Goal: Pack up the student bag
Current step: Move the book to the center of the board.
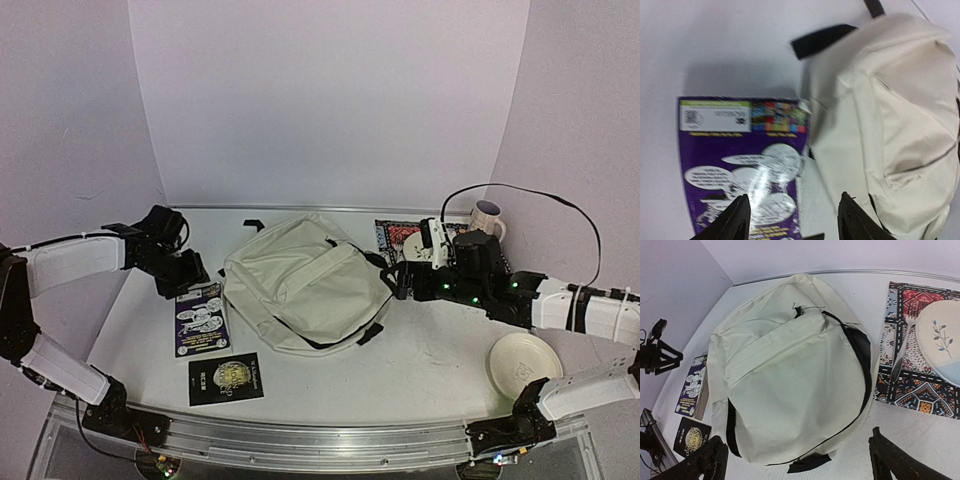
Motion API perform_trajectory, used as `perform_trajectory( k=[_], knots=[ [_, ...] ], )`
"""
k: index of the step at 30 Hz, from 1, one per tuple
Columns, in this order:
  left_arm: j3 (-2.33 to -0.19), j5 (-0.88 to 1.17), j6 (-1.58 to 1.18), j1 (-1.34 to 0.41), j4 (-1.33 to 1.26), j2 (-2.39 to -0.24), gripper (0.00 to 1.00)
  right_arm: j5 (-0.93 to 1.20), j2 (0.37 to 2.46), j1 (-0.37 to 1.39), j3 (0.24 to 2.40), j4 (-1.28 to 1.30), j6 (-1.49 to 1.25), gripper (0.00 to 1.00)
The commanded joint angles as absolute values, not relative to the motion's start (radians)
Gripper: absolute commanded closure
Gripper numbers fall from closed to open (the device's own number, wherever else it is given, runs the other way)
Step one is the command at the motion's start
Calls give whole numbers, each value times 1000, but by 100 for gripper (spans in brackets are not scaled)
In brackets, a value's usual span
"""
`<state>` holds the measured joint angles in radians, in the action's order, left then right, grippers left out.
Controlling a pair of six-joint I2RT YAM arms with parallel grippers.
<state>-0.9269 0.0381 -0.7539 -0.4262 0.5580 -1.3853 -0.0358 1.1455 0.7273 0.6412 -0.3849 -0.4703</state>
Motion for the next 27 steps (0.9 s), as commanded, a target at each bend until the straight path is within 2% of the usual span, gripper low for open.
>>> perform_trajectory(
  k=[1, 8, 16, 22, 27],
  knots=[
    [-895, -28, -679, -318, 557, -1422, 35, 121, 1193, 732, 691, -412, -455, 2],
    [-893, 46, -640, -286, 495, -1575, 33, 225, 1336, 746, 689, -359, -514, 6],
    [-712, 177, -680, -293, 391, -1504, 33, 240, 1541, 786, 719, -396, -542, 15],
    [-638, 242, -719, -347, 340, -1448, 38, 144, 1715, 786, 866, -470, -527, 32],
    [-606, 248, -782, -432, 302, -1414, 43, 108, 1866, 779, 1065, -473, -483, 35]
  ],
)
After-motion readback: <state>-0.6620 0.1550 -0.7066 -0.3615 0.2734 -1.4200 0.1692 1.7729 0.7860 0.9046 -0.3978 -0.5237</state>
